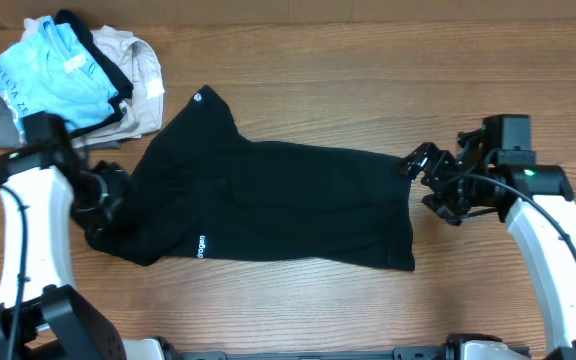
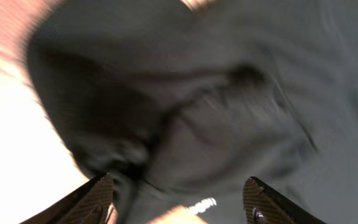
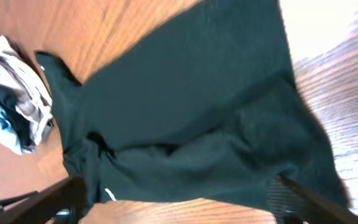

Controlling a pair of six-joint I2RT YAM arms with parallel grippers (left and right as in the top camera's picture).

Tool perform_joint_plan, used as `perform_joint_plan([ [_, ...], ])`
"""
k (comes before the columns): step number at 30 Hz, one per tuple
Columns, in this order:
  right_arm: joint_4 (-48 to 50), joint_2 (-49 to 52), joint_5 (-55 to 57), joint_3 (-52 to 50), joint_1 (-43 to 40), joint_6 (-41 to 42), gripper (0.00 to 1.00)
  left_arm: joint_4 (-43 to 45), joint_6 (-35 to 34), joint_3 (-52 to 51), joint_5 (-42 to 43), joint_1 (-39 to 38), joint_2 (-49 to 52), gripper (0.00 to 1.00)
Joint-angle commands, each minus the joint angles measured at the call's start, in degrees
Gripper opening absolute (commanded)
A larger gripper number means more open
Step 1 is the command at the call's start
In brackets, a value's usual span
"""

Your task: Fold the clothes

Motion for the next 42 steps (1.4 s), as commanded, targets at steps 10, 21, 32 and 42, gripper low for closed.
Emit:
perform_joint_plan([
  [10, 1.9, 11.7, 5.8, -0.1, 13.1, 17.8, 0.92, 0.0, 4.7, -0.2, -3.7, -26.4, 0.5, 0.98],
  [21, 5.2, 12.3, 10.1, -0.8, 16.9, 25.6, 0.88, 0.0, 1.1, -0.2, -7.3, -29.1, 1.0, 1.0],
  [32, 9.6, 12.5, 16.6, -4.5, 22.2, 36.5, 0.8, 0.3, 1.1, -0.2, -7.5, -29.2, 1.0, 1.0],
  [42, 12.8, 17.6, 17.1, -4.6, 22.2, 36.5, 0.73, 0.6, 1.1, -0.2, -7.5, -29.2, 1.0, 1.0],
])
